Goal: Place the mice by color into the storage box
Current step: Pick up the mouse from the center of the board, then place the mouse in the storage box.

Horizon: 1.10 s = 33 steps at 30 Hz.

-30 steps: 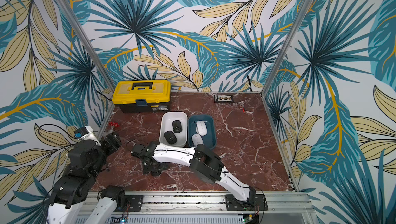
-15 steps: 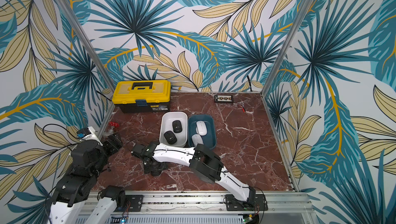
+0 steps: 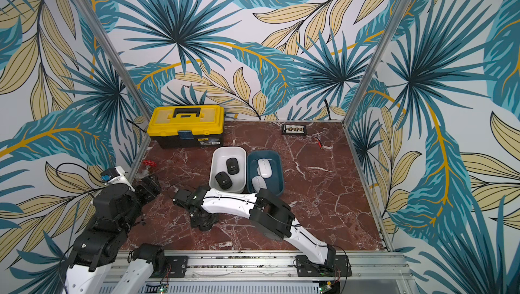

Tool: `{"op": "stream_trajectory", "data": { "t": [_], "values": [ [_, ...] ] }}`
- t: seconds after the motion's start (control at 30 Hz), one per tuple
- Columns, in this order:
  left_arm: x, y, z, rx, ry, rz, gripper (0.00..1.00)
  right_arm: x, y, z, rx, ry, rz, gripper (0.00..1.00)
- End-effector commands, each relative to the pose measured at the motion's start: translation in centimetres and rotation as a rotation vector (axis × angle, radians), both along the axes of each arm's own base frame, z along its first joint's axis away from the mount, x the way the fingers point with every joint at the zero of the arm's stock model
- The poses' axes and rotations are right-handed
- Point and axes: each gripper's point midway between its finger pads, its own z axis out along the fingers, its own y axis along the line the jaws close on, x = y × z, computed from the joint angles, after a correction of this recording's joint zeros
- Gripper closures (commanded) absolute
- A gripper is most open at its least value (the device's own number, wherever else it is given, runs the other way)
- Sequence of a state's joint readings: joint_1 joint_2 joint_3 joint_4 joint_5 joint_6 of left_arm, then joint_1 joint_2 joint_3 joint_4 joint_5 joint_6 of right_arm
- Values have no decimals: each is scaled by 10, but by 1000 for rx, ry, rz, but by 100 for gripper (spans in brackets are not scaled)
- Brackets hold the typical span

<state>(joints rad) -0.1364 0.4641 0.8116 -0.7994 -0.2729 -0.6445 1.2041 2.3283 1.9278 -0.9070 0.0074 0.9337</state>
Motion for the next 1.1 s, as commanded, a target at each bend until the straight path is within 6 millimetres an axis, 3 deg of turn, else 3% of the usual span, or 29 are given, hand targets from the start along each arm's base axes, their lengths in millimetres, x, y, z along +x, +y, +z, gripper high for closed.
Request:
{"op": "stream_trajectory", "data": {
  "t": [0.0,0.4,0.63,0.83,1.07],
  "values": [
    [-2,3,3,-2,-11,19,20,3,-11,24,2,-68,34,51],
    [2,4,5,4,-9,26,20,15,-38,117,29,-213,117,49],
    [8,3,0,-5,17,28,20,56,-60,168,19,-348,147,48],
    [16,2,1,-13,11,33,20,97,-79,181,4,-374,142,48],
    [32,0,0,-5,43,31,20,142,-92,173,18,-378,120,47]
  ]
}}
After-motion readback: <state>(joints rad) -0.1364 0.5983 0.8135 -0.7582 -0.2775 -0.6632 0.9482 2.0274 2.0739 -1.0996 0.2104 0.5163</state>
